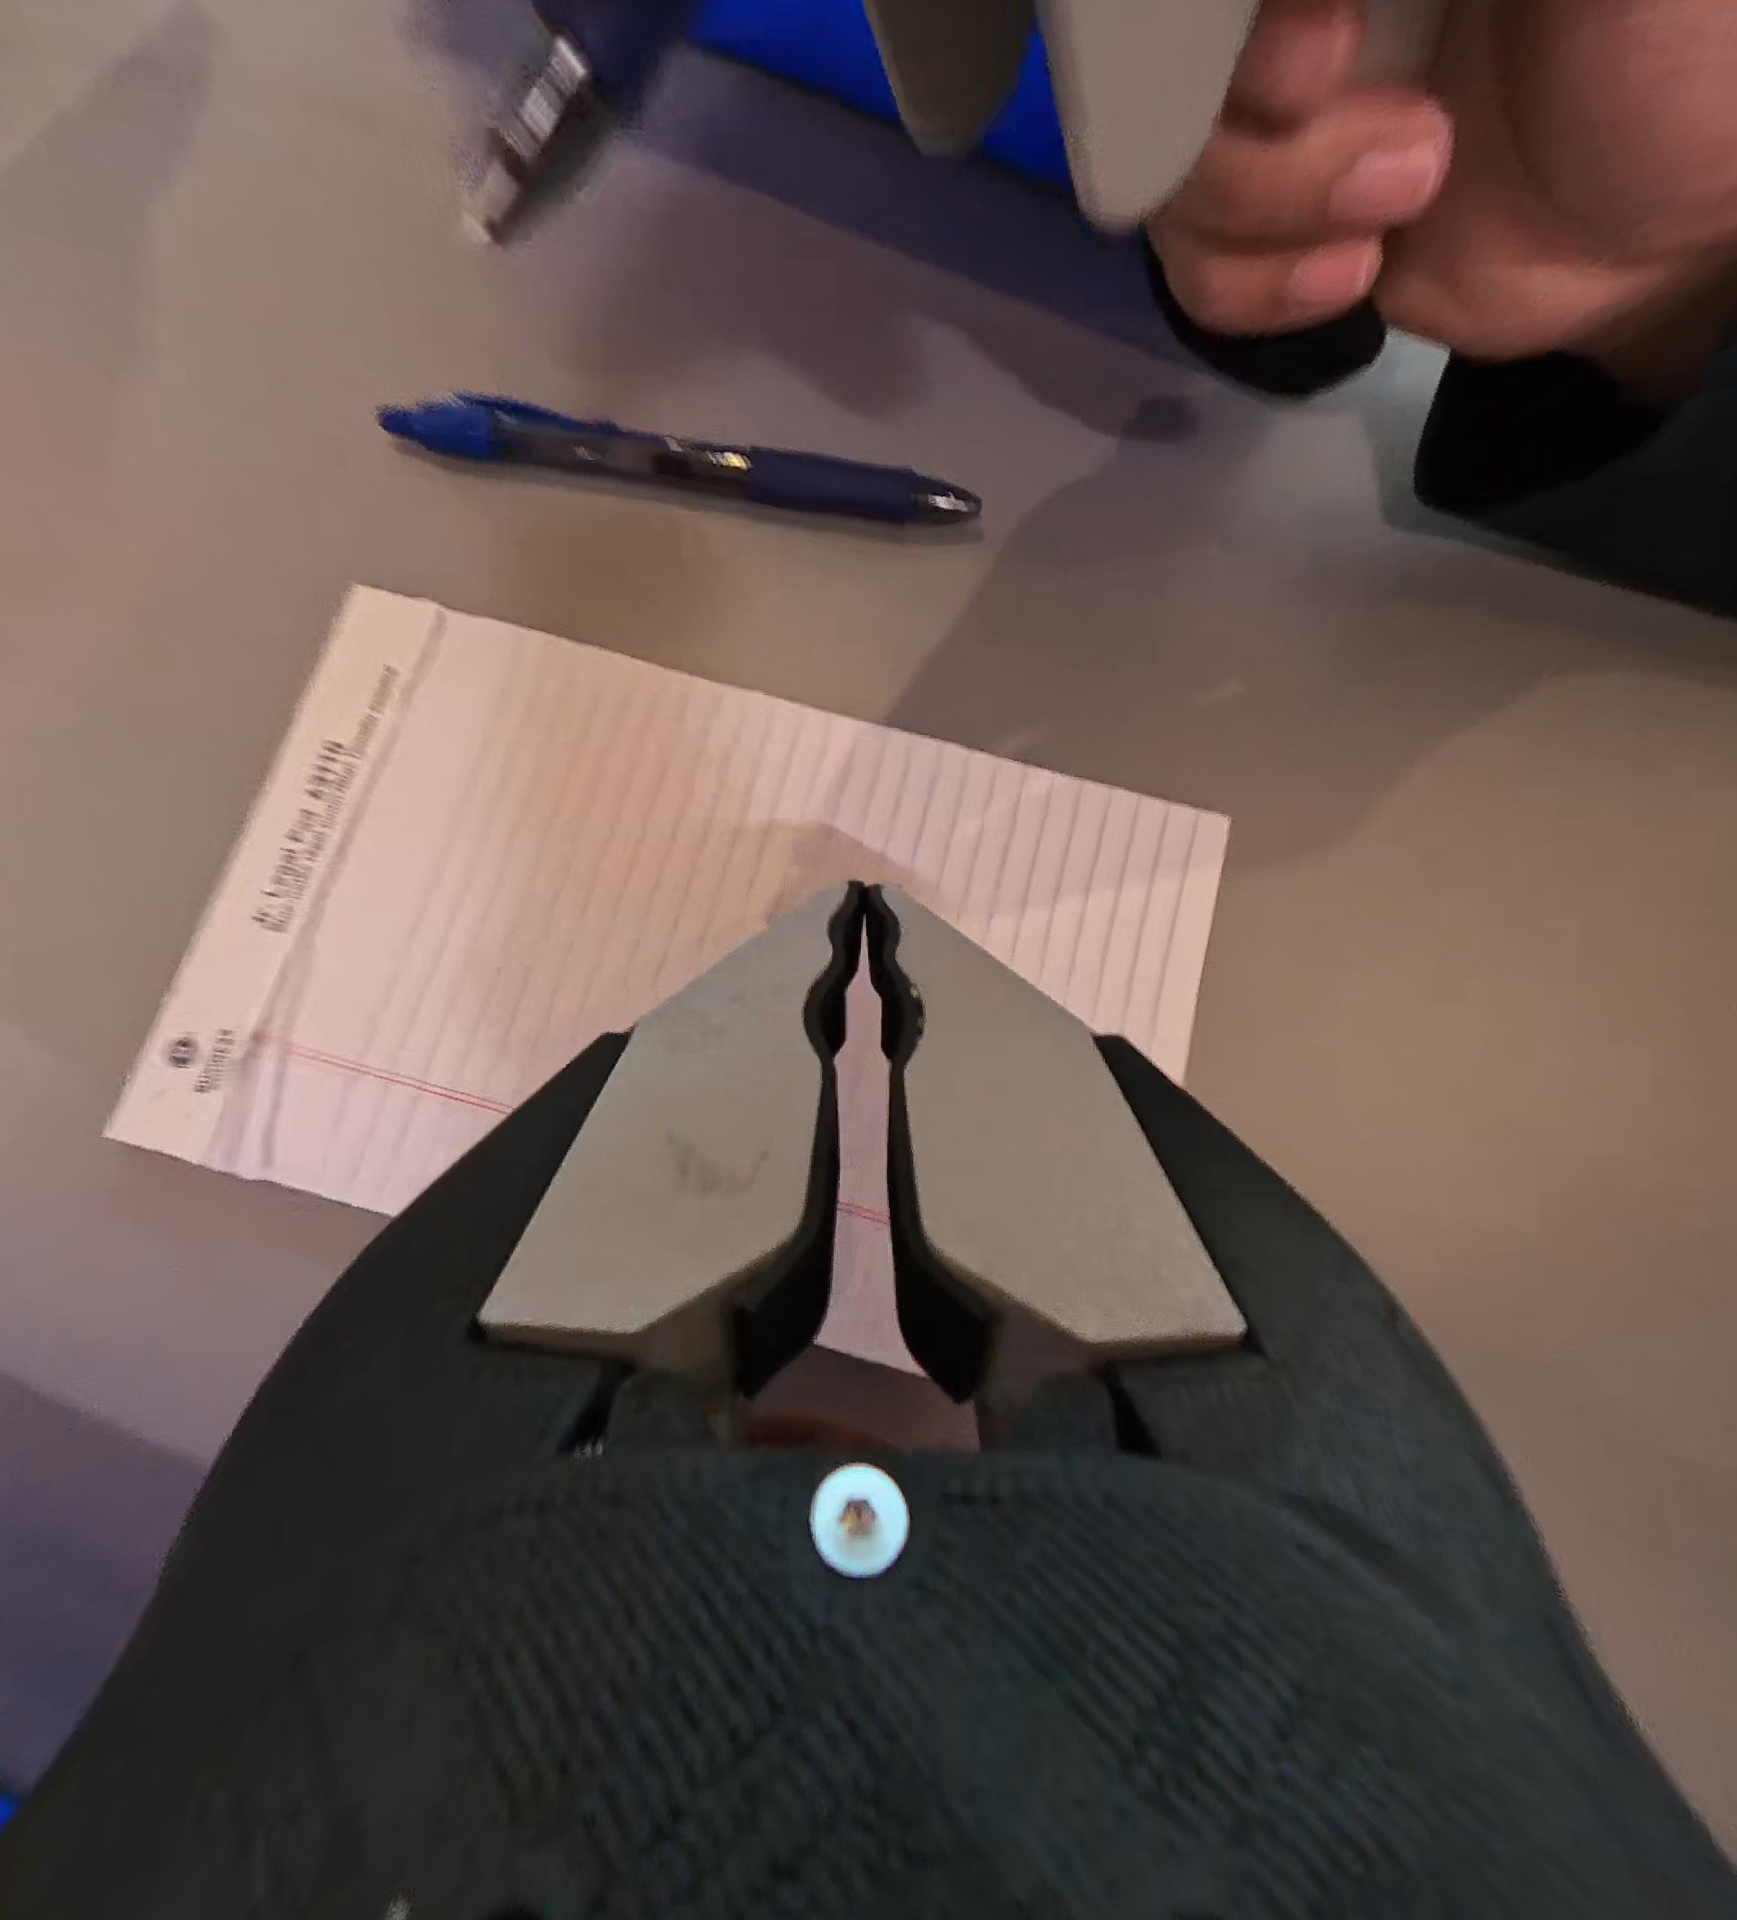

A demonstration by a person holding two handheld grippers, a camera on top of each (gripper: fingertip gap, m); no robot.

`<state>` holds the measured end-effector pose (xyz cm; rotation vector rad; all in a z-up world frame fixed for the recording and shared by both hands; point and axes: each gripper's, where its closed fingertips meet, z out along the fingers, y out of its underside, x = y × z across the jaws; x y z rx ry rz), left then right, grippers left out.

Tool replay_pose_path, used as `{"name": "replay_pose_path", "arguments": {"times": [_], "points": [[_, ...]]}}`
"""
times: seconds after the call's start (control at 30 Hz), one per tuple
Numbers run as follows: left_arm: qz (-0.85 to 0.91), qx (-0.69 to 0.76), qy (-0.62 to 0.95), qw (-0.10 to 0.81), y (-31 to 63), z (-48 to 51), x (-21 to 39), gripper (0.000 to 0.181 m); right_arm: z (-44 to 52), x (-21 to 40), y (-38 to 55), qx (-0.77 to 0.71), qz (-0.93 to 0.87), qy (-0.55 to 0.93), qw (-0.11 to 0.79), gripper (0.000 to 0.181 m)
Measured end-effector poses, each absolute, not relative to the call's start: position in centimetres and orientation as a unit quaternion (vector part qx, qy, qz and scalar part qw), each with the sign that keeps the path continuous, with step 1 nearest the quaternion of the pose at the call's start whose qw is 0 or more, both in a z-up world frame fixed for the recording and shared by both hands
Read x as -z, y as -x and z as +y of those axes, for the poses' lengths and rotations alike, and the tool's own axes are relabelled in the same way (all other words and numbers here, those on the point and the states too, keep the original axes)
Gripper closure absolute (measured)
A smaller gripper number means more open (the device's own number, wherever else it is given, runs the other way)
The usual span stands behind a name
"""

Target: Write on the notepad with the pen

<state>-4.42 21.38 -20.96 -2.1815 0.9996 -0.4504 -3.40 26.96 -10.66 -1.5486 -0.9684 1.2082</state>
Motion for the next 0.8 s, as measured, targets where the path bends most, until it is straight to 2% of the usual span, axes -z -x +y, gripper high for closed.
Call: {"name": "replay_pose_path", "arguments": {"times": [0.03,0.1,0.17,0.6,0.8], "points": [[0.375,0.167,0.836,0.365,4.7,22.0,20.3,0.181,26.9,10.7,3.4,-0.491,-0.395,0.628,0.456,0.174],[0.342,0.141,0.835,0.408,6.0,23.6,19.1,0.169,26.6,10.9,3.4,-0.495,-0.399,0.627,0.45,0.174],[0.311,0.105,0.842,0.427,7.9,25.0,18.9,0.167,26.7,11.3,3.5,-0.492,-0.399,0.632,0.446,0.174],[0.269,0.028,0.866,0.421,12.6,27.6,21.4,0.17,25.6,14.0,5.6,-0.462,-0.424,0.655,0.421,0.174],[0.234,0.06,0.865,0.439,13.7,27.8,20.5,0.169,25.4,15.0,6.4,-0.446,-0.428,0.665,0.419,0.173]]}}
